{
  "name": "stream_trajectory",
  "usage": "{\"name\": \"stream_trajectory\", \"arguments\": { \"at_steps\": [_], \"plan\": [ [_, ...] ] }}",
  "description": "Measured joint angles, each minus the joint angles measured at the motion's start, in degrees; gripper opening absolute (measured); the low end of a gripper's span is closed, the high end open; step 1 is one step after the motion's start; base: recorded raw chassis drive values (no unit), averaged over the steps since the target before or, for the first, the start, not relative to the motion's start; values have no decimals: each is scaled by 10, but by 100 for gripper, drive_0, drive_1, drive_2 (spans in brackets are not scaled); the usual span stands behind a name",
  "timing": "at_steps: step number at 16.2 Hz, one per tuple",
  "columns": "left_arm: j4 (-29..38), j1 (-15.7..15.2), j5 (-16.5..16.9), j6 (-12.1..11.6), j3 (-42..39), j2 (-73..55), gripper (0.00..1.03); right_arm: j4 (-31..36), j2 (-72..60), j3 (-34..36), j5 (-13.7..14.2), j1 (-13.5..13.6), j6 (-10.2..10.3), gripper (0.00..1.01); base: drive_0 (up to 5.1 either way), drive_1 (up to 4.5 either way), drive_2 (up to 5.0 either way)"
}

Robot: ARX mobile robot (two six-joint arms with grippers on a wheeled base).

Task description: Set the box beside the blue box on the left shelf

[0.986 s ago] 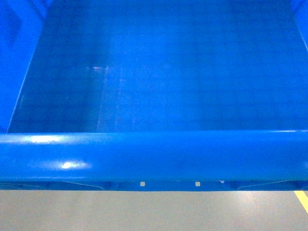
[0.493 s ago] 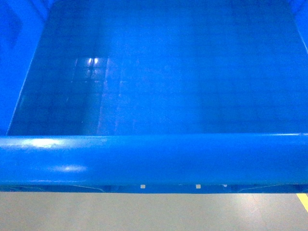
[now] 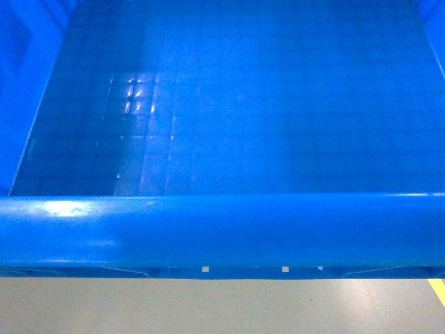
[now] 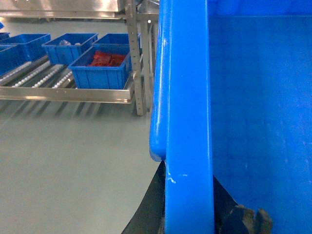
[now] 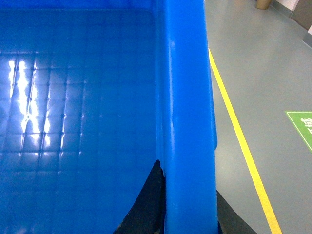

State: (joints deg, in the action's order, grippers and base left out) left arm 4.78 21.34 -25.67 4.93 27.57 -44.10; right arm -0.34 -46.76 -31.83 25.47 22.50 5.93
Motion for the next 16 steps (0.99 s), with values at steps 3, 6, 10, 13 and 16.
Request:
{"name": "stream_trajectory", "arguments": {
  "at_steps": [3, 6, 10, 13, 16],
  "plan": [
    [2, 0, 0, 0, 0, 0, 9, 0, 0, 0, 0, 0, 0, 9, 6, 429, -417],
    [-5, 0, 0, 0, 0, 0, 9, -3, 0, 0, 0, 0, 0, 9, 8, 431, -414],
    [-1, 0, 0, -1, 0, 0, 9, 0, 0, 0, 0, 0, 0, 9, 4, 427, -418],
    [1, 0, 0, -1, 0, 0, 9, 0, 0, 0, 0, 0, 0, 9, -5, 418, -428],
    [-3, 0, 0, 0, 0, 0, 9, -2, 0, 0, 0, 0, 0, 9, 5, 428, -418]
  ]
}}
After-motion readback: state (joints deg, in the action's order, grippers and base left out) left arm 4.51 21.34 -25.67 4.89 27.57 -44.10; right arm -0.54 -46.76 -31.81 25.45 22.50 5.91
